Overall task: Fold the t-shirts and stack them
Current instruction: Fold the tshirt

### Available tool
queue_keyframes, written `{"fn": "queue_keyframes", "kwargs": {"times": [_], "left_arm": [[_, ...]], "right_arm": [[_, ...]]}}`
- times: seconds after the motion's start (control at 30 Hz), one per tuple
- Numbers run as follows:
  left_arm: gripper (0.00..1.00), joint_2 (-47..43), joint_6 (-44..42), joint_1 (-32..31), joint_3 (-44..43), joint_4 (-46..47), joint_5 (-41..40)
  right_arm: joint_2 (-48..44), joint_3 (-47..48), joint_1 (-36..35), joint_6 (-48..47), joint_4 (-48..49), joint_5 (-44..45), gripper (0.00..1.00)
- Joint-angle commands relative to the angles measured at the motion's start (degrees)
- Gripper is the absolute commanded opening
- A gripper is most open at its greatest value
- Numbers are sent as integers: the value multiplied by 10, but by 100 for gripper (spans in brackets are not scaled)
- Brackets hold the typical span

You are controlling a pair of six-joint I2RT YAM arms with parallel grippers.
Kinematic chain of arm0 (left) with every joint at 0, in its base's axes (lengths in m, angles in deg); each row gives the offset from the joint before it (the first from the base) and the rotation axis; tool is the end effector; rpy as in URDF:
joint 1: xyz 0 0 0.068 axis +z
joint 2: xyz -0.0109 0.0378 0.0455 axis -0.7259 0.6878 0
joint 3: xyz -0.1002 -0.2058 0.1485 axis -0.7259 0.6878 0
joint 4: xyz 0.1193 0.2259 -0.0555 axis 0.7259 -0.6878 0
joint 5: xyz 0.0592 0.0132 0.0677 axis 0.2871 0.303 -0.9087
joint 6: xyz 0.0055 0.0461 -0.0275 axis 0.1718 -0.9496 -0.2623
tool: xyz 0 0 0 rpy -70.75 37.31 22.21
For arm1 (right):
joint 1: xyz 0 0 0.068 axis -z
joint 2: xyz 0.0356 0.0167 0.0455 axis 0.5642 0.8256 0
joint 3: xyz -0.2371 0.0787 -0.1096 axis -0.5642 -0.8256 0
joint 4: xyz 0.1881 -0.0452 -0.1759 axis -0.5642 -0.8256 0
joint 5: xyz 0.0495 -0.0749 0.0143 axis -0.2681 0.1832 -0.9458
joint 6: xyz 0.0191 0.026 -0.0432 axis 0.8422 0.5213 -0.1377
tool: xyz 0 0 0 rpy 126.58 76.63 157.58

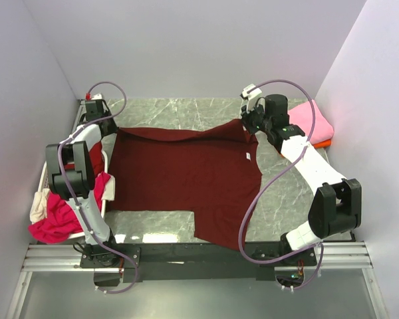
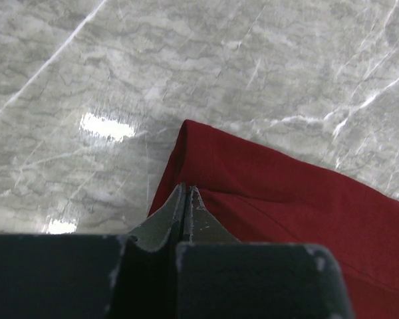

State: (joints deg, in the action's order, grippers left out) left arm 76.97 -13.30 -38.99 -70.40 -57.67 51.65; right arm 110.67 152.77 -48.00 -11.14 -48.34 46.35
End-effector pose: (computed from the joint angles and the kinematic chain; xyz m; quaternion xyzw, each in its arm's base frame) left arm 0.4342 0.0572 0.2066 -0.1989 0.8826 -0.0438 0.4238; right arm 0.3391 0.0940 0.3218 -0.3076 0.7792 0.1177 0.5333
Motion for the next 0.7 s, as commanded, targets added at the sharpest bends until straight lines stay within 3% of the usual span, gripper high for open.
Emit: {"fn": "queue_keyframes", "kwargs": {"times": [0.0,0.03,0.13,0.17,0.27,0.67], "left_arm": [[0,-35,-3,3,15,13,1],[2,-38,-8,4,19,13,13],[28,-54,-1,4,18,1,4],[42,-62,2,3,19,5,-1],[55,-102,7,4,24,15,-4],[58,-241,30,4,35,27,6]], "right_arm": [[-24,1,-4,2,10,17,0],[-21,2,-3,1,9,18,0],[-15,4,-3,-1,6,22,0],[-14,5,-3,-2,4,21,0],[-14,3,-4,-6,-3,16,0],[-63,-42,-8,-57,-51,-61,0]]}}
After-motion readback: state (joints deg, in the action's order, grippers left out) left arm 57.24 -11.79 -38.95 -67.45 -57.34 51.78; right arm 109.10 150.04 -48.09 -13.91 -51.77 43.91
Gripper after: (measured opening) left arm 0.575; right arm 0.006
